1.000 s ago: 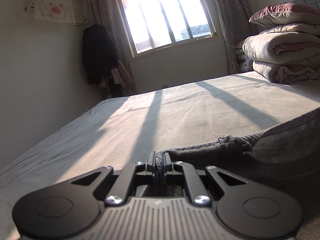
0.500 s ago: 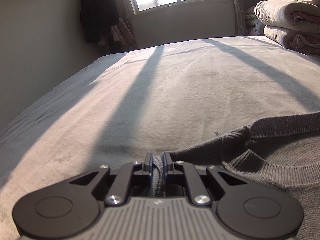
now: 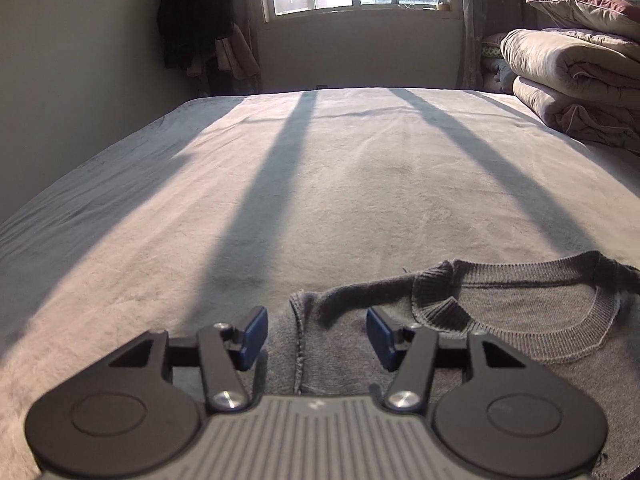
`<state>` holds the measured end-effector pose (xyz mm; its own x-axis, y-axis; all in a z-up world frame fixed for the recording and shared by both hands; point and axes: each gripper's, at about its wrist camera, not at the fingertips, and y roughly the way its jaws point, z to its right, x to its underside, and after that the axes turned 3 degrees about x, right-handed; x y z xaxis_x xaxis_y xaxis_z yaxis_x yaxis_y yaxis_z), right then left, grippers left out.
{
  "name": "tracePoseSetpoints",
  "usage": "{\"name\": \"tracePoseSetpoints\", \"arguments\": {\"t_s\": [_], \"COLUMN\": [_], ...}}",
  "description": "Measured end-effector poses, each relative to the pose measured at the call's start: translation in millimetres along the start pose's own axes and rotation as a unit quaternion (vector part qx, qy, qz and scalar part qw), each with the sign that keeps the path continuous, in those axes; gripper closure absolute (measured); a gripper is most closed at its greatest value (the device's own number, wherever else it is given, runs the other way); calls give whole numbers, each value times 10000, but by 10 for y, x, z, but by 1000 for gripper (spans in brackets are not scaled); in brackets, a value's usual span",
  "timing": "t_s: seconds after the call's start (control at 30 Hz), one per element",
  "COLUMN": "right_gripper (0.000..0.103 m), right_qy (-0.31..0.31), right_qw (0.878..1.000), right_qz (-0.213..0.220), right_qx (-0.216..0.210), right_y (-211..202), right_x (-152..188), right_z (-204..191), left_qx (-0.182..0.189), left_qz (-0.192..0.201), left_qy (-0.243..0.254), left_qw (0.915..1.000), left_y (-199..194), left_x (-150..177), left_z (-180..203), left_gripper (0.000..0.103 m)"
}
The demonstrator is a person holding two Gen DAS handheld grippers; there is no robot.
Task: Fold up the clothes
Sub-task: 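Lay the grey sweater flat on the bed and open both grippers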
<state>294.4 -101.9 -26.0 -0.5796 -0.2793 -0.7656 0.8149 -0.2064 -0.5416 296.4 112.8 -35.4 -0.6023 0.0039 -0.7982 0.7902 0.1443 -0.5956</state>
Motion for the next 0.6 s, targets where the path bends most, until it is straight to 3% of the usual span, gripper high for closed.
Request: {"name": "tracePoseSetpoints", "arguments": {"t_s": [0.17, 0.6], "right_gripper": [42, 42], "right_qy": [203, 484], "right_qw": [9996, 9977], "right_qz": [-190, -416], "right_qx": [-91, -241], "right_y": [-241, -959], "right_x": [87, 430], "right_z": [115, 310], "left_qx": [168, 361], "left_qz": [-264, -348], "left_qy": [-108, -260], "left_qw": [9995, 9984], "left_y": [-330, -1261], "left_x": [50, 408], "left_z": [-1, -95], "left_gripper": [44, 38]}}
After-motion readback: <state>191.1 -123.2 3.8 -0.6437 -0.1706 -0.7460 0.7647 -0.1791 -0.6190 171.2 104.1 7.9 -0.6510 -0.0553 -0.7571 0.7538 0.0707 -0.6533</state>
